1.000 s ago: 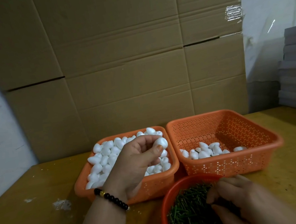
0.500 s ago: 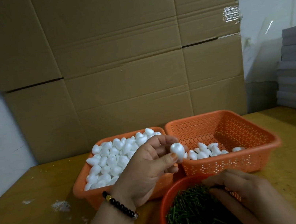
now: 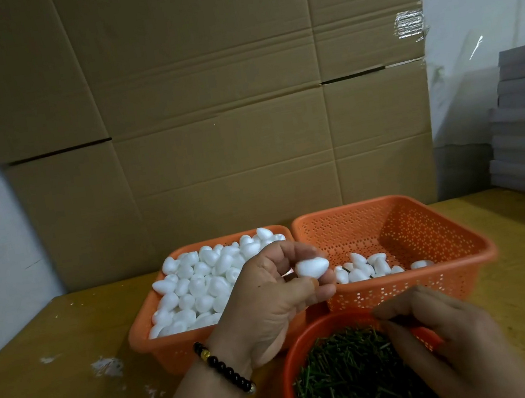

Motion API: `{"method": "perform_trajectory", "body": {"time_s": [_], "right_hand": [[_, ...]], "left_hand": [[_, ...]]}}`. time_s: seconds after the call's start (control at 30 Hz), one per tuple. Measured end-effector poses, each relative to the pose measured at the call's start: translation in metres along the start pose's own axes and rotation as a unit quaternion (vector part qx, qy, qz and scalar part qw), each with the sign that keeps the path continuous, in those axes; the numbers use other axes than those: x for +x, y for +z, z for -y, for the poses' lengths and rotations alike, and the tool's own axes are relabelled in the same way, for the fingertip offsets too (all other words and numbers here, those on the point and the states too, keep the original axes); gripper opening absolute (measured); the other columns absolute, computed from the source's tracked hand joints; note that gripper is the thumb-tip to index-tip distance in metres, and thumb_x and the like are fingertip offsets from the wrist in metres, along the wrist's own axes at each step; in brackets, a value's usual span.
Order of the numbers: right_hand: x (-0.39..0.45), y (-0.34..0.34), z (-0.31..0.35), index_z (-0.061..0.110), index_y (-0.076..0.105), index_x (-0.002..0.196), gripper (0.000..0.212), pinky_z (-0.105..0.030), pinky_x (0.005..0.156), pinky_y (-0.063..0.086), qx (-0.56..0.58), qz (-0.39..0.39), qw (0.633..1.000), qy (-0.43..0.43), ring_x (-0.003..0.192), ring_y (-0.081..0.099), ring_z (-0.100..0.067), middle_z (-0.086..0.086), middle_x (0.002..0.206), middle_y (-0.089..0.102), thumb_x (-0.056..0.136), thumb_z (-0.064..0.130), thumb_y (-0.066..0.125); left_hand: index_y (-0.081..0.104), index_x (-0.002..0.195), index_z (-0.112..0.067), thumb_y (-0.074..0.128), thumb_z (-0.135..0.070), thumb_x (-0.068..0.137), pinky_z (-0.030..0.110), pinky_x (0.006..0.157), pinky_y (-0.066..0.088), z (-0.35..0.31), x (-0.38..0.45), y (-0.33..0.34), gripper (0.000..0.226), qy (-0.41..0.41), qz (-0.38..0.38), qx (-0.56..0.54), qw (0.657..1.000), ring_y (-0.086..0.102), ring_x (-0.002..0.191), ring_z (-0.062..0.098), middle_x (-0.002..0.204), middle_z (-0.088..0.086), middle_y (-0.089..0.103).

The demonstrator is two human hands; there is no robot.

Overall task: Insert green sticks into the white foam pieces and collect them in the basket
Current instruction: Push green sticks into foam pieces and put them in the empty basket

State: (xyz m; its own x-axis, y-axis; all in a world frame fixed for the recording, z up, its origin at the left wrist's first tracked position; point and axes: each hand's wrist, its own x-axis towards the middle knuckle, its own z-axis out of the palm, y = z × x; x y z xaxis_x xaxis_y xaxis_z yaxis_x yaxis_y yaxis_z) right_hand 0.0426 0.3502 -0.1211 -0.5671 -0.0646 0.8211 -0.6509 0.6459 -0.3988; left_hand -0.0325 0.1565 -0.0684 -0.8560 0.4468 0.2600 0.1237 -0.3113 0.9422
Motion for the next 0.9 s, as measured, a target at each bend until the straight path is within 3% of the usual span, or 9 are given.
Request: {"method": "perform_trajectory", "body": {"time_s": [0.13,0.23,0.33,0.53,0.6,0.7,0.8,0.9], "right_hand": [[-0.002,0.002,-0.002,0.026,0.069,0.086,0.021,-0.014,0.067,0.052,0.023,-0.041,0.999,0.015,0.077,0.067,0.004,0.019,0.084,0.069,0.07,0.013,0.073],[-0.002,0.003,-0.003,0.027,0.07,0.086,0.02,-0.012,0.067,0.051,0.029,-0.052,0.998,0.019,0.077,0.068,0.004,0.02,0.085,0.07,0.07,0.016,0.074],[0.001,0.0,-0.001,0.023,0.073,0.085,0.009,-0.01,0.069,0.049,0.015,-0.048,0.999,-0.002,0.08,0.066,0.006,0.019,0.087,0.07,0.077,0.027,0.072],[0.002,0.001,0.002,0.018,0.075,0.086,0.017,-0.014,0.071,0.05,0.012,-0.059,0.998,-0.017,0.083,0.066,0.001,0.011,0.09,0.069,0.081,0.028,0.063],[0.002,0.001,0.002,0.018,0.074,0.089,0.016,-0.015,0.074,0.05,0.012,-0.067,0.998,-0.013,0.086,0.066,0.0,0.011,0.094,0.069,0.081,0.026,0.063],[0.001,0.002,0.0,0.026,0.072,0.092,0.019,-0.014,0.075,0.051,0.018,-0.083,0.996,-0.007,0.088,0.067,0.001,0.017,0.098,0.069,0.077,0.014,0.071],[0.0,0.003,0.0,0.033,0.069,0.093,0.031,-0.011,0.071,0.051,0.027,-0.103,0.994,0.011,0.081,0.068,0.002,0.02,0.094,0.069,0.072,0.011,0.072],[-0.001,0.004,-0.002,0.027,0.072,0.086,0.015,-0.006,0.072,0.049,0.029,-0.121,0.992,0.018,0.081,0.067,0.006,0.017,0.091,0.071,0.073,0.019,0.074]], "left_hand": [[0.06,0.088,-0.005,0.06,0.026,0.073,0.033,0.078,0.059,0.001,-0.002,0.004,0.035,-0.02,0.002,-0.005,1.0,0.069,0.095,0.029,0.093,0.008,0.068],[0.061,0.101,-0.003,0.051,0.027,0.078,0.034,0.081,0.058,0.002,-0.003,0.009,0.038,-0.025,0.004,0.01,1.0,0.069,0.099,0.03,0.102,0.012,0.064],[0.058,0.116,-0.003,0.044,0.021,0.087,0.031,0.083,0.057,0.004,-0.003,0.014,0.04,-0.044,0.014,0.039,0.998,0.068,0.104,0.025,0.113,0.015,0.063],[0.058,0.113,-0.01,0.047,0.003,0.093,0.038,0.094,0.053,0.007,-0.006,0.019,0.026,-0.067,0.035,0.096,0.992,0.067,0.107,0.018,0.108,0.006,0.071],[0.055,0.112,-0.013,0.052,-0.009,0.087,0.041,0.097,0.049,0.006,-0.006,0.019,0.025,-0.08,0.048,0.109,0.99,0.067,0.107,0.016,0.11,0.002,0.072],[0.051,0.108,-0.012,0.05,-0.014,0.078,0.041,0.097,0.047,0.007,-0.005,0.019,0.03,-0.104,0.059,0.076,0.99,0.067,0.108,0.018,0.111,0.003,0.072],[0.051,0.106,-0.01,0.05,-0.012,0.085,0.042,0.095,0.047,0.008,-0.005,0.019,0.021,-0.132,0.075,0.015,0.988,0.067,0.107,0.025,0.115,0.01,0.07],[0.053,0.102,-0.011,0.054,-0.016,0.082,0.04,0.089,0.05,0.009,-0.005,0.02,0.02,-0.156,0.087,-0.038,0.983,0.069,0.1,0.026,0.119,0.014,0.068]]}}
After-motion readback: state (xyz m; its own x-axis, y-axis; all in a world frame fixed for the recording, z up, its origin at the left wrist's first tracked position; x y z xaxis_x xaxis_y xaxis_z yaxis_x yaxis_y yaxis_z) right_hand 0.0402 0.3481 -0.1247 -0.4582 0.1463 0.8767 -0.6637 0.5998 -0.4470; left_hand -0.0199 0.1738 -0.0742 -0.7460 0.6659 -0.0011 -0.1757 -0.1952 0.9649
